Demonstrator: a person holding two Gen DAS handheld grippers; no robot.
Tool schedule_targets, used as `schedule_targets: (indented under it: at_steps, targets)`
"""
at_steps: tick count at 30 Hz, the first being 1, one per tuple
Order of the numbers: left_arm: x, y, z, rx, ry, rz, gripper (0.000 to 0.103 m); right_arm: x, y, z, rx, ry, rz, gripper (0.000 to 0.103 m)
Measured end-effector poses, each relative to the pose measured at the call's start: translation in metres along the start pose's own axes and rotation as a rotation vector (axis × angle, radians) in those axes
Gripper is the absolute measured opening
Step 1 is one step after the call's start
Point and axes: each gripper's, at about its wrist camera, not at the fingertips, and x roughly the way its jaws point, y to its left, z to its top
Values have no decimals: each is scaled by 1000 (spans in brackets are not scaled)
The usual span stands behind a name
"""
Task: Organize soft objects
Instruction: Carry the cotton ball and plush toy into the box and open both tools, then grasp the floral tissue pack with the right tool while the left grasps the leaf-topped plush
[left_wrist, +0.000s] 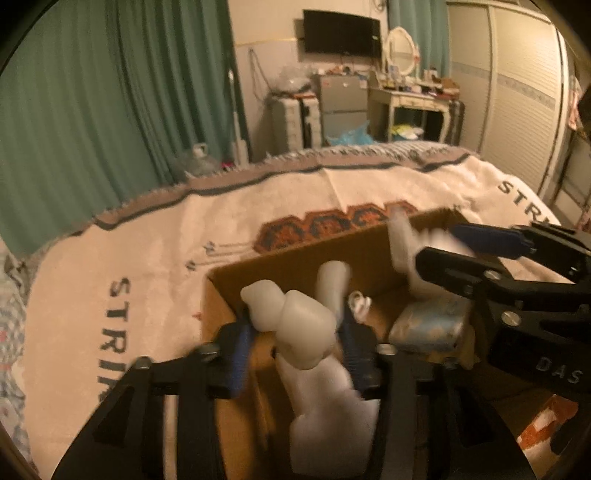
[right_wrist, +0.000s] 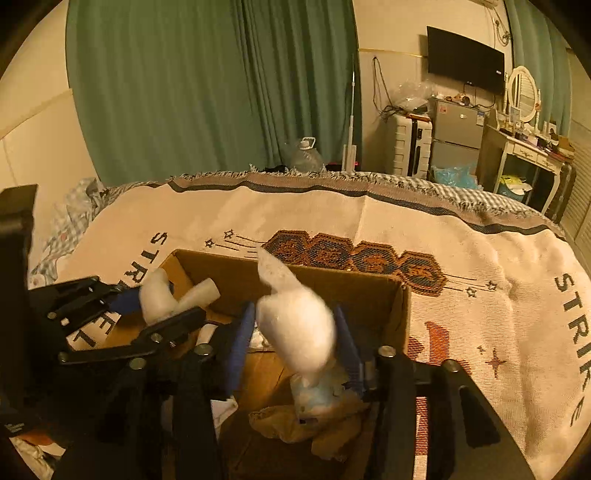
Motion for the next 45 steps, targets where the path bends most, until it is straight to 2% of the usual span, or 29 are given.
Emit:
schedule_targets:
  at_steps: [1,2,8,12,14,17,20,21,24,28,31,35,40,45]
  targets:
    - [-4,0,0,-1,-11,16,68,-3,1,1,1,-6,-4,50]
    - [-9,1,1,-1,-25,19,72,-9,1,2,3,-14,-6,54]
    - [-75,3,13,-8,-121,49,73,-69,15,14,-32,-74,-66,60]
    - [-140,10,24,-31,-204,60,74,-139,33,23,-63,-145,-105,67]
    - [-171,11,27,-36,-245,72,83,-173,42,25,-75,-177,-118,68]
    - [-231,12,27,-48,-324,84,83,-228,57,24,-89,-225,-129,70]
    - [-279,11,18,-50,-380,81,86,-287,75,13,-105,-287,-144,78]
    - [-288,10,16,-48,-386,89,95,-302,81,9,-115,-300,-142,83]
    - [-323,4,-2,-31,-430,113,96,-342,102,-10,-152,-348,-138,97]
    - [-350,-2,-30,-41,-455,90,96,-373,124,-39,-198,-373,-145,102]
    - [-354,-4,-49,-45,-461,88,96,-375,130,-58,-202,-351,-137,103]
    - [-343,-6,-73,-56,-440,96,96,-347,126,-87,-189,-278,-130,103]
    - [-298,-6,-107,-96,-331,119,96,-275,118,-129,-174,-136,-105,103]
    - [-232,-5,-139,-136,-204,131,96,-194,109,-173,-182,11,-83,103]
